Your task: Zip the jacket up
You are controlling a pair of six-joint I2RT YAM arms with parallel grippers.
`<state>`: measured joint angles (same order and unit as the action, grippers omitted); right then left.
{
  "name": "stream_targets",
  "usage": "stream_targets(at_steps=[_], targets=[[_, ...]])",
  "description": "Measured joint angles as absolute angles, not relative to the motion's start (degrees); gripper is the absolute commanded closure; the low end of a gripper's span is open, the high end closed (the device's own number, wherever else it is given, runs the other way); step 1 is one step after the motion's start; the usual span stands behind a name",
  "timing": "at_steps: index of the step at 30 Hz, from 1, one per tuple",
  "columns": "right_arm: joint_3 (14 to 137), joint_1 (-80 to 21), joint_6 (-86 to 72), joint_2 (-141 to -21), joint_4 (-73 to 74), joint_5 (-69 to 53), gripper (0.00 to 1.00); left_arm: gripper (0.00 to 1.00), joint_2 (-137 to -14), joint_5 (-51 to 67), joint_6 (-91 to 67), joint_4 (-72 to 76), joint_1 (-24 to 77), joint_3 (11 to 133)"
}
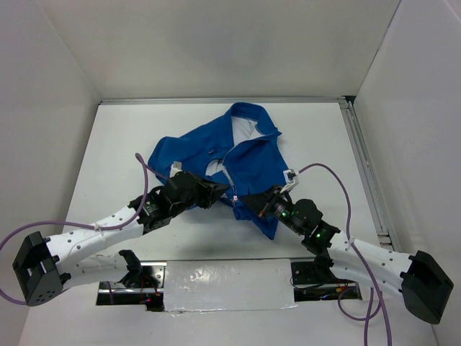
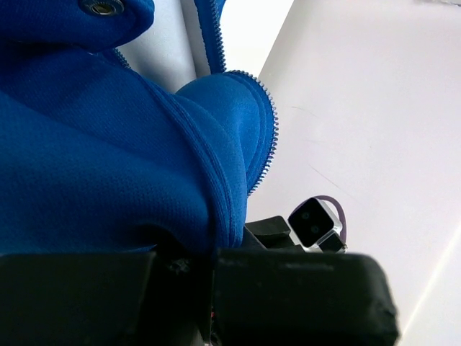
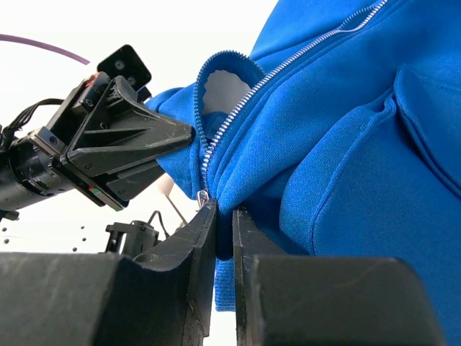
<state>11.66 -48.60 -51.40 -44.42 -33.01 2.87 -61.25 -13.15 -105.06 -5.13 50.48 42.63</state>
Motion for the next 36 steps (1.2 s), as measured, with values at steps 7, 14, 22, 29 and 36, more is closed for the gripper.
stream_targets(at_steps=[7,14,22,29,36], targets=[[11.66,-48.60,-51.42,-43.99,-32.36,2.87,1.00,1.00,-60.62,-13.28,-105.16,-5.10,50.54,41.95],[11.66,-48.60,-51.37,-41.80,-30.57,3.51,1.00,1.00,-59.81,-13.85,-105.21,-5.08,50.57,41.93],[11.66,-48.60,-50.87,-42.46,-30.52,2.59,1.00,1.00,-59.79,-13.89,-105.16,-5.06,50.57,41.93],[11.66,-48.60,-50.30,-44.73,-31.46,1.13,1.00,1.00,-59.79,-13.82,-105.01,-5.04,50.57,41.89],[11.66,-48.60,-50.22,-44.53,-32.73,1.13,1.00,1.00,-59.77,-13.85,-105.14,-5.04,50.59,41.25]])
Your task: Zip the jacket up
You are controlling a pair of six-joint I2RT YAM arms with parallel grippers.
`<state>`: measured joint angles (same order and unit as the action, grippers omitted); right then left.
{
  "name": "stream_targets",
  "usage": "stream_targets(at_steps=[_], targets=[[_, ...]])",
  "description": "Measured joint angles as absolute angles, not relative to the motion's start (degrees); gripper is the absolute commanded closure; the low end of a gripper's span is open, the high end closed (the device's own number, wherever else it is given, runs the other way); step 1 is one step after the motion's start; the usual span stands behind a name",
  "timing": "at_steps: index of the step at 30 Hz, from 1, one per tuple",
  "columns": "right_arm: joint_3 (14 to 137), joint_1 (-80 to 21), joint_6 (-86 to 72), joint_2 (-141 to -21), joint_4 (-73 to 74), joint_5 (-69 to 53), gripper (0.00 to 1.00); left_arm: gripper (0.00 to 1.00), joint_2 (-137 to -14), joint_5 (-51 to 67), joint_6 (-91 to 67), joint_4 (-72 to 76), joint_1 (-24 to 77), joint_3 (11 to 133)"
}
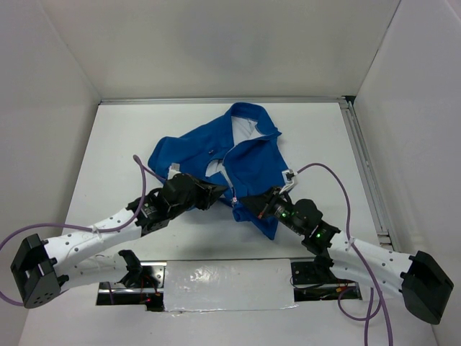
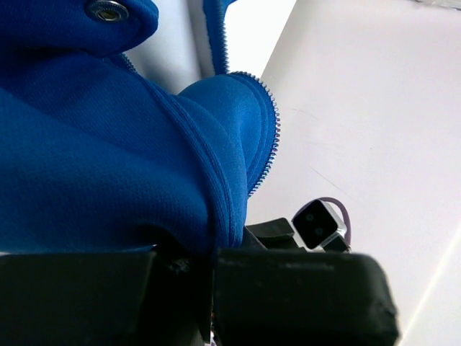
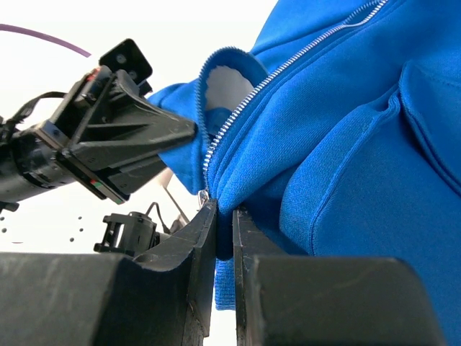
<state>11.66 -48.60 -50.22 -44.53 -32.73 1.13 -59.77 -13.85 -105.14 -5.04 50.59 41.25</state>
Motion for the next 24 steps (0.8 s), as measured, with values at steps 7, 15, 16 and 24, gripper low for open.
stream_targets(at_steps=[7,15,16,24], targets=[[11.66,-48.60,-50.09,-44.16,-33.01,1.06,1.00,1.00,-59.33,-13.54,-104.97,-4.78,50.61,40.80],[11.66,-48.60,-50.06,-44.31,-32.88,0.84,1.00,1.00,-57.06,-13.39,-104.84,-3.38,50.70,39.79],[11.66,-48.60,-50.06,-44.16,-32.75,0.86,1.00,1.00,-57.06,-13.39,-104.81,-3.38,50.72,39.79],[11.66,-48.60,-50.06,-43.29,-32.60,0.84,1.00,1.00,-57.12,-13.37,-104.75,-3.29,50.74,39.79]])
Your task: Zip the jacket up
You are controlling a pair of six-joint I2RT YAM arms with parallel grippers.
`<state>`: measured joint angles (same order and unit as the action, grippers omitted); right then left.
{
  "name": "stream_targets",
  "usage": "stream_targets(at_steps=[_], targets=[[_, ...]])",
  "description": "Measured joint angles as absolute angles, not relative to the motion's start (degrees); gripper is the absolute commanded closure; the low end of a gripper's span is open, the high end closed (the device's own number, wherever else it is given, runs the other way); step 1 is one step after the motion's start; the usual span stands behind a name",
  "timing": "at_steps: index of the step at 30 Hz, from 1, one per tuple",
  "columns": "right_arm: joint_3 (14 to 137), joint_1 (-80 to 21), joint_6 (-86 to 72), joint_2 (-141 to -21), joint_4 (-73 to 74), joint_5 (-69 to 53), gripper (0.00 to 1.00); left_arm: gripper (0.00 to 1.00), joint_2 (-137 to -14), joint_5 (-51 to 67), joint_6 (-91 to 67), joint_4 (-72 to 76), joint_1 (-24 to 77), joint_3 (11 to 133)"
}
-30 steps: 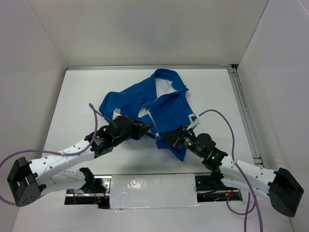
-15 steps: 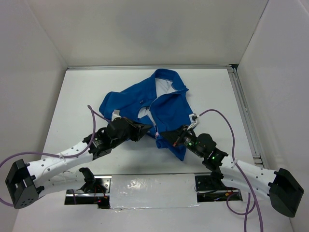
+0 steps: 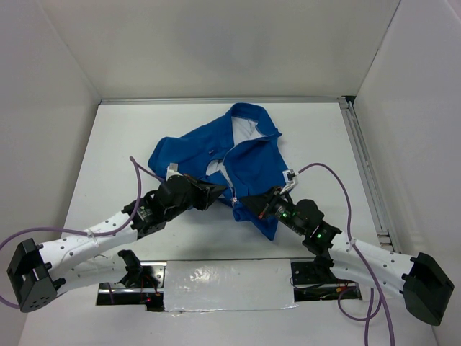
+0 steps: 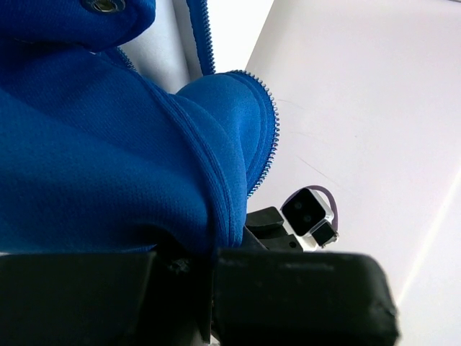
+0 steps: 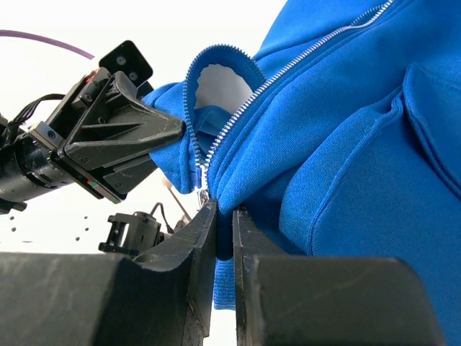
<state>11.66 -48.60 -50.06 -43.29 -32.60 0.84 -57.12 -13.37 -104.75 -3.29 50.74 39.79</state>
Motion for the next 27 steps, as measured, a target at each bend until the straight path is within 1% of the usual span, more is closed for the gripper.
stream_targets(at_steps=[11,27], targets=[[11.68,-48.60,-50.09,-44.62,-33.85,-0.21,1.00,1.00,-57.12,-13.19,-103.55,-2.70,50.74,39.79],[11.68,-48.60,-50.09,-43.35,-33.87,-0.19,1.00,1.00,-57.19,-13.17,-103.57,-2.55,50.74,39.72]])
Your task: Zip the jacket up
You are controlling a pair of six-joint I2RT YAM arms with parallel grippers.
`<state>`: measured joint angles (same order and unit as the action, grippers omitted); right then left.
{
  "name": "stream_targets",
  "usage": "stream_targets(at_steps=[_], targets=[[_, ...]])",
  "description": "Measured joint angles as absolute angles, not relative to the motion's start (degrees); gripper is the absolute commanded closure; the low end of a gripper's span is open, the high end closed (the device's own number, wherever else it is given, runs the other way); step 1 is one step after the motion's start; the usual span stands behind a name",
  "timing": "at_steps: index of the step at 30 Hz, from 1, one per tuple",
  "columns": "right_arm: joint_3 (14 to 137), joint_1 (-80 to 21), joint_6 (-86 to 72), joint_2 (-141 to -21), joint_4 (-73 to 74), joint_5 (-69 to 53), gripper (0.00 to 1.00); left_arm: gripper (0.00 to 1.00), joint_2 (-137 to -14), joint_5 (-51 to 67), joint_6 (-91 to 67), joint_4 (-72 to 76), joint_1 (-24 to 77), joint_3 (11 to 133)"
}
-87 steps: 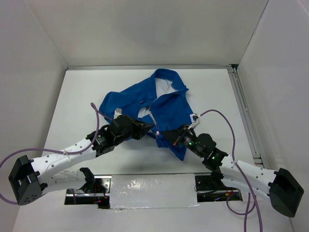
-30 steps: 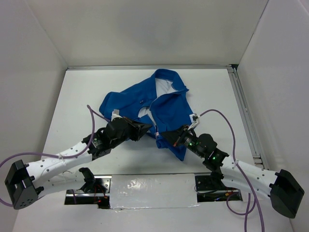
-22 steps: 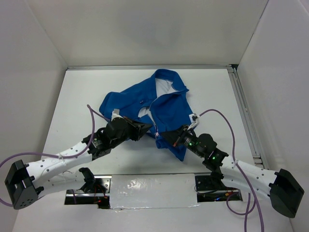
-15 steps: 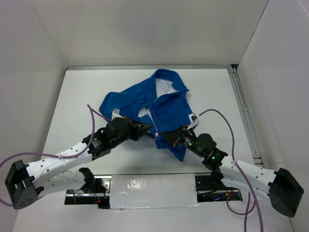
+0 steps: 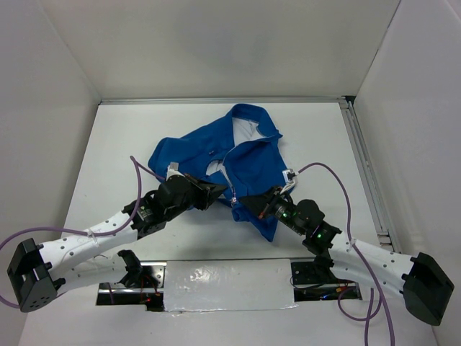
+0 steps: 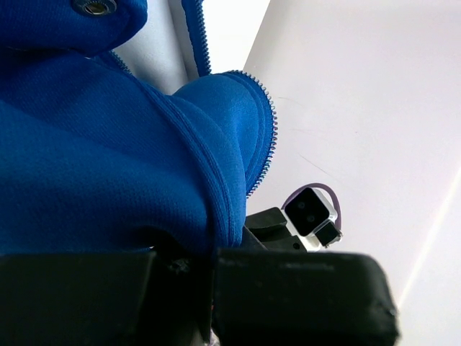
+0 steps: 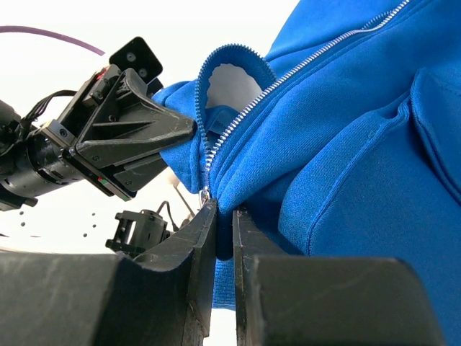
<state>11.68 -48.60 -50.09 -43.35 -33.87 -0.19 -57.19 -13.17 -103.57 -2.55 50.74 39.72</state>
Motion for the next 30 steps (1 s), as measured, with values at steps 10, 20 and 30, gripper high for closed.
stream_targets(at_steps=[10,20,30], targets=[[11.68,-48.60,-50.33,-43.59,-34.15,0.47,1.00,1.00,-57.23,-12.51,-103.31,-1.58,50.74,39.72],[11.68,-48.60,-50.87,-44.03,-36.38,1.56,1.00,1.00,-57.32,-12.45,-103.70,-1.17,50.72,38.98],[11.22,-48.21,-52.42,-43.99,-37.76,2.20,1.00,1.00,-57.39,-12.38,-103.39,1.37,50.72,37.69]])
